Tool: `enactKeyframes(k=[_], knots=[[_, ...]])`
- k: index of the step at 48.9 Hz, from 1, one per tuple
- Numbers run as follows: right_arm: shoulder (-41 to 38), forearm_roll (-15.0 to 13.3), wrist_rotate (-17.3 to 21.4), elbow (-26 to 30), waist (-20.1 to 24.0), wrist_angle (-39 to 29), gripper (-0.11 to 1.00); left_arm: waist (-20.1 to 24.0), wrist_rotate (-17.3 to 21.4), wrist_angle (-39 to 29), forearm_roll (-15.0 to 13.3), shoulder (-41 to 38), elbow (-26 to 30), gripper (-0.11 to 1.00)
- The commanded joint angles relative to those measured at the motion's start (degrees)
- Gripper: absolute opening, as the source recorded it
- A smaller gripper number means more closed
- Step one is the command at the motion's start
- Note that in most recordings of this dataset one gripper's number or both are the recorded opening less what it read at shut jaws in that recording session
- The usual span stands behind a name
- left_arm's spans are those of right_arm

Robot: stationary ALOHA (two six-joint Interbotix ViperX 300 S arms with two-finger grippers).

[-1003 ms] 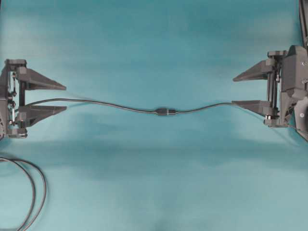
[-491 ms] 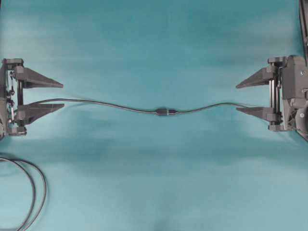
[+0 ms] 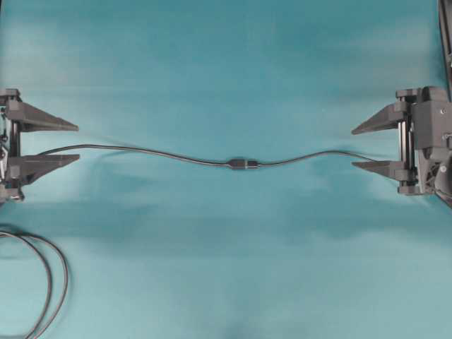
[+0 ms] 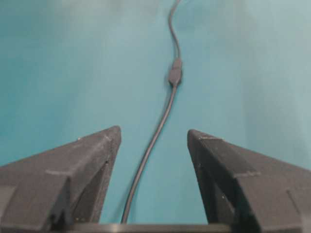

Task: Insert the USB using both arms.

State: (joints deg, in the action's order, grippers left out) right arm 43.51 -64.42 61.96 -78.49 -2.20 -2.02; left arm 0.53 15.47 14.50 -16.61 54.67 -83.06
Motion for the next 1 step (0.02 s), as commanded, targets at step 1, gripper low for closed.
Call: enactKeyframes(k=[1], knots=[[0.09,-0.09,0.0,0.44,0.0,0.62,0.73,-0.09,1.05,0.26,0.09,0.7,-0.18,0.76]])
